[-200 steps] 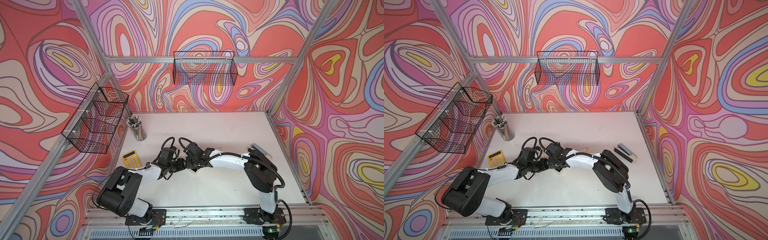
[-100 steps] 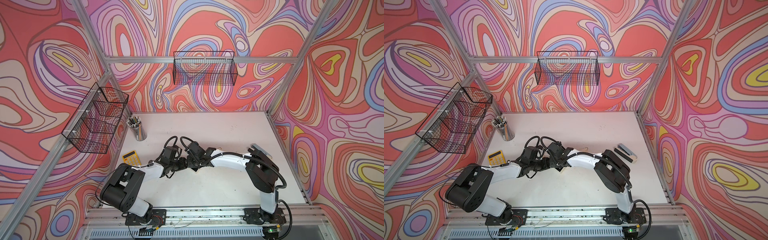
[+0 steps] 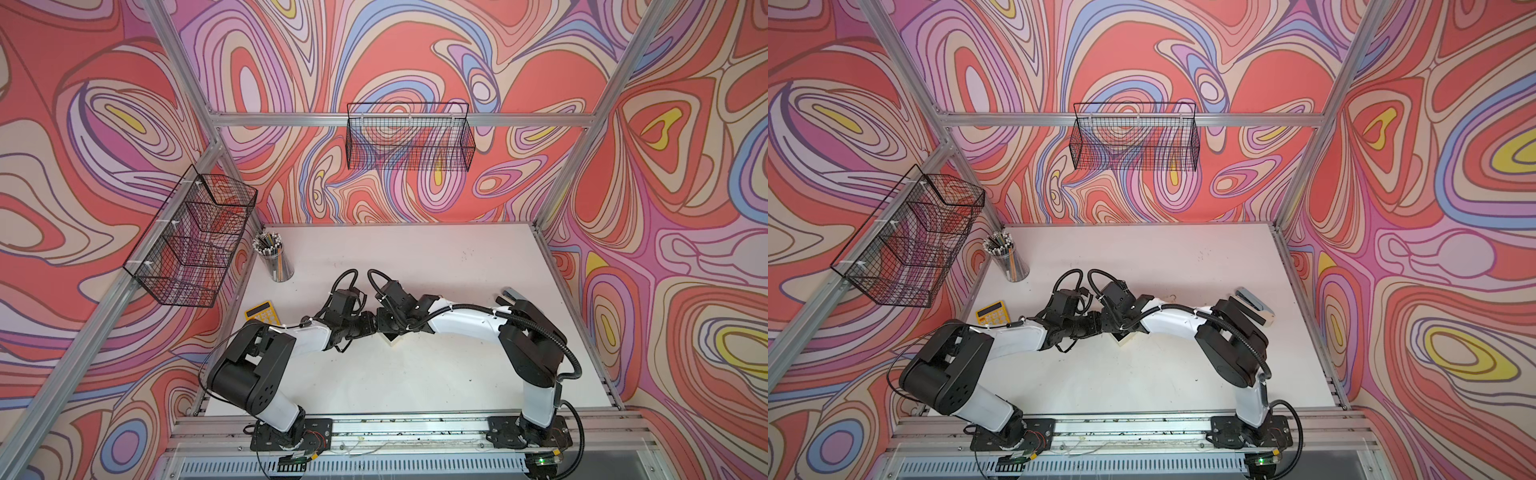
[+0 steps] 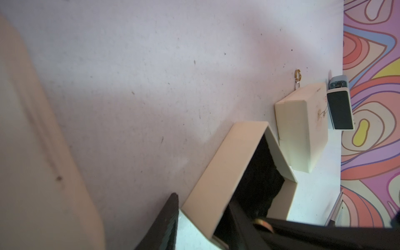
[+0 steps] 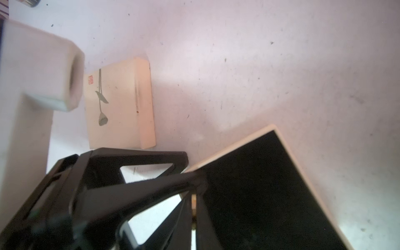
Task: Take the rings out of the lift-off lid box
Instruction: Take out the ring from the jewelry box, then place the ring at the center of the board.
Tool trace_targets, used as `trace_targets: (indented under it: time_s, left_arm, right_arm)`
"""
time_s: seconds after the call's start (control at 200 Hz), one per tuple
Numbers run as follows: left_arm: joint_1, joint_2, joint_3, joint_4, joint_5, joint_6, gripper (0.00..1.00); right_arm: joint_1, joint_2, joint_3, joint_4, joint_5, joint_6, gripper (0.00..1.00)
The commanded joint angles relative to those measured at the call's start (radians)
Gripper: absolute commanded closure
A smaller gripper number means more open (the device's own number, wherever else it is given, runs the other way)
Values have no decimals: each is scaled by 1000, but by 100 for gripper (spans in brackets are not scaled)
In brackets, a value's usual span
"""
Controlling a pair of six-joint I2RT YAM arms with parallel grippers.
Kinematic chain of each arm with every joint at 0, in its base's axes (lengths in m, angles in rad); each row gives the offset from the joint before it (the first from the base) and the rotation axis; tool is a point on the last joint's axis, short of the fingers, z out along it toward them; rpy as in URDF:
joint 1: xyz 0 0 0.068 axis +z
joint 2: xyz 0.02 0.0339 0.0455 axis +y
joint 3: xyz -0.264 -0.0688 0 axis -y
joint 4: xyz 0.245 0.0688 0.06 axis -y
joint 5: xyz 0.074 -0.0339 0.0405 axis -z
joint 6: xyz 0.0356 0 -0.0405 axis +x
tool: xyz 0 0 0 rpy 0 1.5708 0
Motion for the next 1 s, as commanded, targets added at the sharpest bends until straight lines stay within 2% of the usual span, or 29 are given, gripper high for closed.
trace_targets:
  time_s: [0.0, 0.441, 0.491, 0.811, 0.997]
  left_arm:
    - [-7, 48, -40, -186, -72, -1, 60]
    - [-7, -32, -21, -259, -72, 8, 55]
    - [-7, -53, -15, -274, -68, 10, 54]
    - [-8, -218, 60, -435, -136, 53, 35]
    - [-7, -265, 98, -478, -161, 77, 17]
  right_arm:
    - [-9, -36, -20, 10, -1, 18, 100]
    - [-66, -142, -91, -9, 45, 12, 100]
    - [-91, -190, -109, -12, 48, 6, 100]
    - [-314, -366, -222, -89, 106, -60, 100]
    - [-449, -436, -279, -84, 100, -102, 100]
